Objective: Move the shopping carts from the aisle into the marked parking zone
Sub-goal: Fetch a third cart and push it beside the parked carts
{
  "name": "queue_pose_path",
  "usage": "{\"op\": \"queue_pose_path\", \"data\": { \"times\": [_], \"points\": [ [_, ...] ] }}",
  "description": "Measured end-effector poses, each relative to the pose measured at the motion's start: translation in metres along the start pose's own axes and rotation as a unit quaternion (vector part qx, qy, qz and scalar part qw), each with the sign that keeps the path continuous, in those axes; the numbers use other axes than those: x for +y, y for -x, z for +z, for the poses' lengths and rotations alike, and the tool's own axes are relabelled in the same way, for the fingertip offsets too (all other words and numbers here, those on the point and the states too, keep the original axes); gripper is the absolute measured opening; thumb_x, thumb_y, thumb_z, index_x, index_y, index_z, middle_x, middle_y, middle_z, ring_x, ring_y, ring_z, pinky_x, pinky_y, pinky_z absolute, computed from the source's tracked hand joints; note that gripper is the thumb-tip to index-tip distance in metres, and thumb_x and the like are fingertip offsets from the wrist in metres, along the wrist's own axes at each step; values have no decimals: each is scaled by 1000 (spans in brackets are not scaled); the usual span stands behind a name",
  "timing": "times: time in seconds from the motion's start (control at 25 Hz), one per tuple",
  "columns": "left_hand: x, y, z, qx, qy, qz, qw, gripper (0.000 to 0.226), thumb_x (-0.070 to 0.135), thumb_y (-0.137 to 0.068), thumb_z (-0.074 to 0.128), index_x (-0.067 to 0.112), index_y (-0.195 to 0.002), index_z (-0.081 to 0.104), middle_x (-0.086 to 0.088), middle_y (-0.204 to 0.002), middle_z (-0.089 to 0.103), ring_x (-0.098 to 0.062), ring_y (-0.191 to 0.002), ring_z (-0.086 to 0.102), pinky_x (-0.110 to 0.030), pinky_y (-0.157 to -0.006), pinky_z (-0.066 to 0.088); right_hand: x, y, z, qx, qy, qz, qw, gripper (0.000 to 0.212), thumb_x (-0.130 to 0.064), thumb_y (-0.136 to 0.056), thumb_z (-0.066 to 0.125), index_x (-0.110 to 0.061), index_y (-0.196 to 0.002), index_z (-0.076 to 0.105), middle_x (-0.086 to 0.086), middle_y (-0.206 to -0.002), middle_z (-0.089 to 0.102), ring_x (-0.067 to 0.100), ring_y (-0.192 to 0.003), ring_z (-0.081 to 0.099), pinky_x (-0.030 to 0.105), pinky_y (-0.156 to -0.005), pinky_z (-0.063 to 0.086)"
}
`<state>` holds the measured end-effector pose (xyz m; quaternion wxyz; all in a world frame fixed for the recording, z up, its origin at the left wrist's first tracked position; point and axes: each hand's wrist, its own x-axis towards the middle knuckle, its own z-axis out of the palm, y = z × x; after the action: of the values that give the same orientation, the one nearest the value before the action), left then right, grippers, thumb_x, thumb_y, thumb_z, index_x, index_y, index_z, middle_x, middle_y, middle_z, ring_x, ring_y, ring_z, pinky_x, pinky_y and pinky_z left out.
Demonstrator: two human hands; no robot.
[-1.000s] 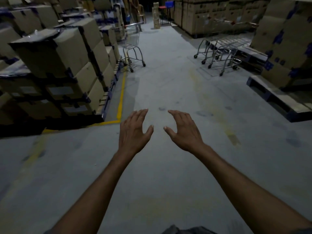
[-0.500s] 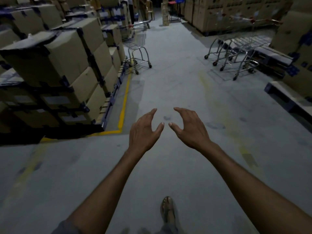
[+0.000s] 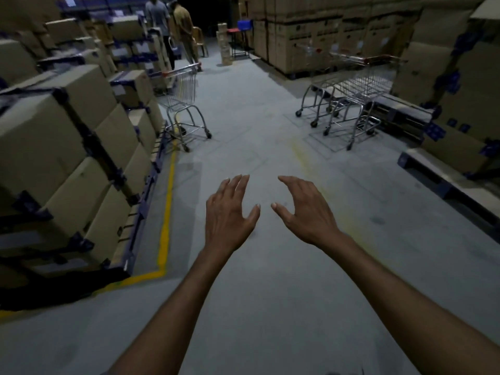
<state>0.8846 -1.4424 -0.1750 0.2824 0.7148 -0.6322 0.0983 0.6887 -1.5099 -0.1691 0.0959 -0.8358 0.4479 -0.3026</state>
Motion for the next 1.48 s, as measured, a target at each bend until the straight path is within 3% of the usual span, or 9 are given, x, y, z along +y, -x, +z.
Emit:
{"op": "queue_pose_path", "data": {
  "times": [0.2,0.48,0.8,1.08,1.32,1.48],
  "points": [
    [-25,-89,56,-1,-16,9,1000,76,46,-92,61,28,-158,28,4,-161,36,-20,-152,25,-43,-111,32,53,-93,41,-4,20,-11,1000,68,-50,-95,60,-29,-153,32,-3,-153,44,20,-136,41,41,-106,42],
    [-38,-233,148,6,-72,28,997,79,43,-91,62,26,-159,25,2,-163,32,-23,-153,21,-40,-114,26,153,-245,81,11,61,-43,997,67,-44,-90,65,-24,-149,40,3,-151,44,24,-138,39,44,-107,41],
    [-41,-370,225,-16,-51,-14,998,78,45,-91,61,29,-159,25,4,-164,29,-20,-153,21,-42,-115,28,232,-390,109,-5,66,-62,996,66,-43,-90,66,-24,-148,41,2,-151,45,24,-138,39,43,-108,39],
    [-69,-500,289,-32,95,-105,989,61,55,-93,58,40,-148,37,17,-145,51,-7,-128,52,-37,-97,50,285,-499,149,-4,8,13,1000,57,-52,-96,58,-28,-146,45,-5,-145,53,16,-134,42,37,-106,40],
    [-99,-631,361,-66,118,-92,986,44,67,-90,50,43,-127,56,24,-121,65,0,-109,62,-30,-85,50,333,-613,176,25,-19,86,996,53,-60,-97,54,-34,-143,48,-10,-139,57,13,-129,48,36,-102,44],
    [-106,-711,397,-89,129,-53,986,45,70,-90,47,44,-126,57,24,-119,65,-1,-106,62,-28,-83,48,366,-675,184,45,-11,132,990,51,-61,-96,54,-35,-140,50,-13,-133,60,11,-125,50,34,-97,44]
  ]
}}
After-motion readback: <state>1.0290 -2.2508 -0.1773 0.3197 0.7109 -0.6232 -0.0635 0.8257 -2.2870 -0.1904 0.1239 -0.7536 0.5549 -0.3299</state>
